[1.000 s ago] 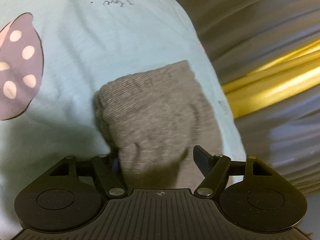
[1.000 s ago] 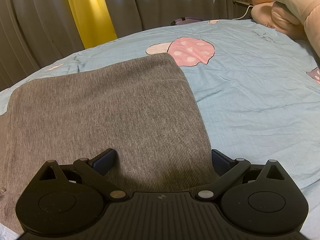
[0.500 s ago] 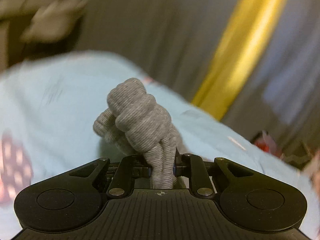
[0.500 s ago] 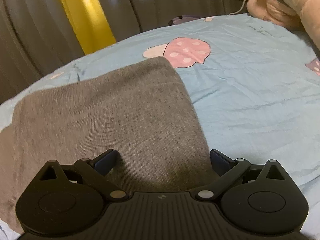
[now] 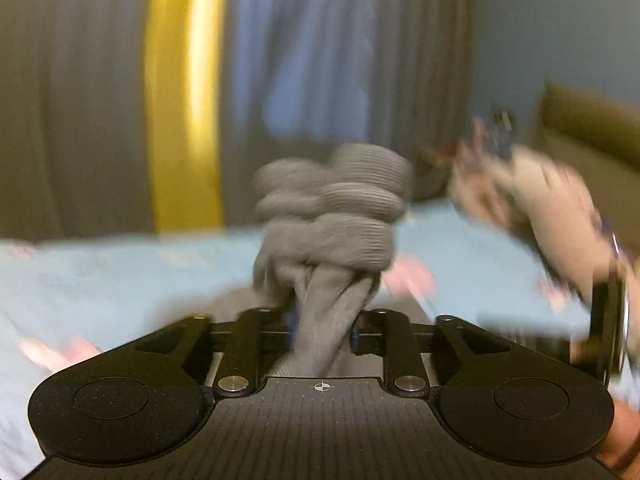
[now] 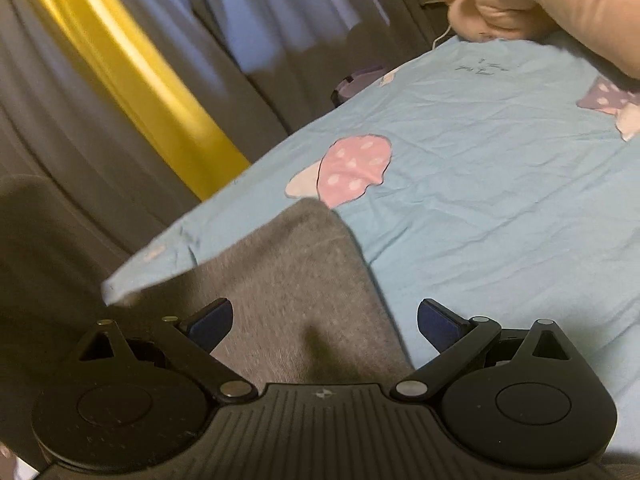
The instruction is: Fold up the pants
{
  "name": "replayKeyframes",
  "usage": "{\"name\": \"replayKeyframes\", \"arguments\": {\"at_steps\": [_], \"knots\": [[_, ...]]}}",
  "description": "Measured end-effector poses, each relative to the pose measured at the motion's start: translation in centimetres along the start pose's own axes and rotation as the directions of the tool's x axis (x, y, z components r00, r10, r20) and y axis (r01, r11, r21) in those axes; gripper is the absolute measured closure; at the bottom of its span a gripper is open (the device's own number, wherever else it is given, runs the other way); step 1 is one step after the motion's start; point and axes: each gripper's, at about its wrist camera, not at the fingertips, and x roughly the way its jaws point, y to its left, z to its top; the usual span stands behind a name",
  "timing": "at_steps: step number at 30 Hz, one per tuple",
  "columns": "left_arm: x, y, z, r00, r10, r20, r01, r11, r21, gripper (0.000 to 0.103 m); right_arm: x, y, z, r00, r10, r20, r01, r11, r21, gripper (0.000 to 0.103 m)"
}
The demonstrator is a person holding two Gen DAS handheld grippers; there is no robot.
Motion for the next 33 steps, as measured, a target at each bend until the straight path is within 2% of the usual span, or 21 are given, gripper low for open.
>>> {"name": "replayKeyframes", "arguments": {"at_steps": [1, 3, 5, 7, 9, 11, 12, 13, 14, 15, 17, 18, 20, 21, 22, 24, 28, 29, 30, 31, 33], "knots": [[1.3, -1.3, -1.2, 0.998, -0.010, -0.070, 0.011, 1.000, 0.011, 0.063, -0.3, -0.3, 0.1, 1.000, 0.006, 0.003, -0.006, 1.000, 0.013, 0.004], [2.8, -2.7, -3.5, 0.981, -0.009, -0.193, 0.012, 1.000, 0.016, 0.049, -0.6, -0.7, 0.3, 1.000, 0.025, 0.002, -0.025, 0.999, 0.031, 0.004], [2.2, -2.3, -5.2, 0.980, -0.007, -0.197, 0.001, 1.000, -0.032, 0.027, -0.8, -1.2, 0.4, 0.998, 0.063, -0.006, -0.063, 0.997, 0.050, 0.004], [0.9, -0.2, -5.4, 0.984, 0.042, -0.174, -0.059, 0.994, -0.096, 0.015, -0.7, -1.6, 0.3, 0.990, 0.139, -0.037, -0.136, 0.987, 0.086, 0.004], [-1.2, 1.8, -5.5, 0.981, 0.121, -0.153, -0.145, 0.977, -0.159, 0.014, 0.3, -1.8, 0.3, 0.963, 0.249, -0.102, -0.232, 0.961, 0.151, 0.004], [-2.4, 4.3, -5.2, 0.961, 0.236, -0.145, -0.261, 0.946, -0.194, 0.012, 1.6, -1.7, -0.1, 0.920, 0.346, -0.182, -0.301, 0.924, 0.235, 0.004], [-3.1, 5.4, -5.3, 0.947, 0.289, -0.140, -0.313, 0.928, -0.202, 0.011, 2.3, -1.5, -0.5, 0.905, 0.363, -0.224, -0.303, 0.917, 0.261, 0.004], [-3.8, 6.6, -5.6, 0.933, 0.329, -0.145, -0.354, 0.912, -0.208, 0.011, 2.8, -1.0, -0.9, 0.903, 0.341, -0.262, -0.277, 0.927, 0.251, 0.004], [-4.1, 7.8, -5.9, 0.924, 0.346, -0.165, -0.377, 0.897, -0.230, 0.011, 3.0, -0.4, -1.1, 0.914, 0.294, -0.281, -0.241, 0.948, 0.208, 0.005], [-4.3, 8.8, -6.0, 0.924, 0.337, -0.183, -0.377, 0.883, -0.280, 0.011, 3.0, 0.2, -1.2, 0.921, 0.258, -0.292, -0.219, 0.963, 0.159, 0.006], [-4.9, 10.6, -6.9, 0.941, 0.282, -0.186, -0.335, 0.854, -0.399, 0.011, 2.7, 1.1, -1.2, 0.925, 0.235, -0.299, -0.207, 0.971, 0.122, 0.006], [-4.8, 11.2, -7.6, 0.945, 0.260, -0.197, -0.323, 0.830, -0.454, 0.011, 2.6, 1.3, -1.2, 0.924, 0.231, -0.304, -0.203, 0.972, 0.120, 0.006], [-3.7, 12.2, -8.9, 0.931, 0.238, -0.275, -0.353, 0.775, -0.524, 0.013, 2.8, 1.1, -1.4, 0.910, 0.261, -0.321, -0.220, 0.962, 0.160, 0.005], [-2.7, 12.2, -9.2, 0.924, 0.226, -0.309, -0.365, 0.761, -0.536, 0.015, 3.2, 1.1, -1.4, 0.898, 0.280, -0.339, -0.234, 0.957, 0.169, 0.004], [-2.2, 12.5, -9.5, 0.920, 0.206, -0.332, -0.366, 0.753, -0.547, 0.017, 3.6, 1.4, -1.4, 0.882, 0.301, -0.364, -0.260, 0.953, 0.159, 0.004], [-2.5, 12.8, -9.9, 0.925, 0.173, -0.337, -0.346, 0.750, -0.564, 0.018, 4.5, 1.9, -1.3, 0.855, 0.330, -0.400, -0.288, 0.944, 0.164, 0.004], [-2.6, 12.6, -9.8, 0.928, 0.167, -0.334, -0.336, 0.762, -0.554, 0.017, 5.9, 2.1, -0.9, 0.832, 0.373, -0.411, -0.302, 0.925, 0.229, 0.005], [-2.3, 12.7, -9.9, 0.928, 0.163, -0.335, -0.335, 0.757, -0.561, 0.017, 5.9, 1.9, -1.0, 0.830, 0.392, -0.396, -0.310, 0.915, 0.257, 0.008], [-2.3, 12.9, -9.9, 0.929, 0.158, -0.335, -0.334, 0.748, -0.573, 0.017, 5.9, 1.9, -1.1, 0.830, 0.408, -0.380, -0.320, 0.907, 0.274, 0.023], [-2.4, 13.1, -10.0, 0.930, 0.154, -0.333, -0.332, 0.739, -0.586, 0.017, 5.8, 1.9, -1.3, 0.834, 0.404, -0.375, -0.313, 0.907, 0.282, 0.048], [-2.6, 13.2, -10.1, 0.932, 0.151, -0.330, -0.332, 0.724, -0.605, 0.017, 6.0, 1.8, -1.7, 0.835, 0.407, -0.371, -0.306, 0.903, 0.303, 0.051]]}}
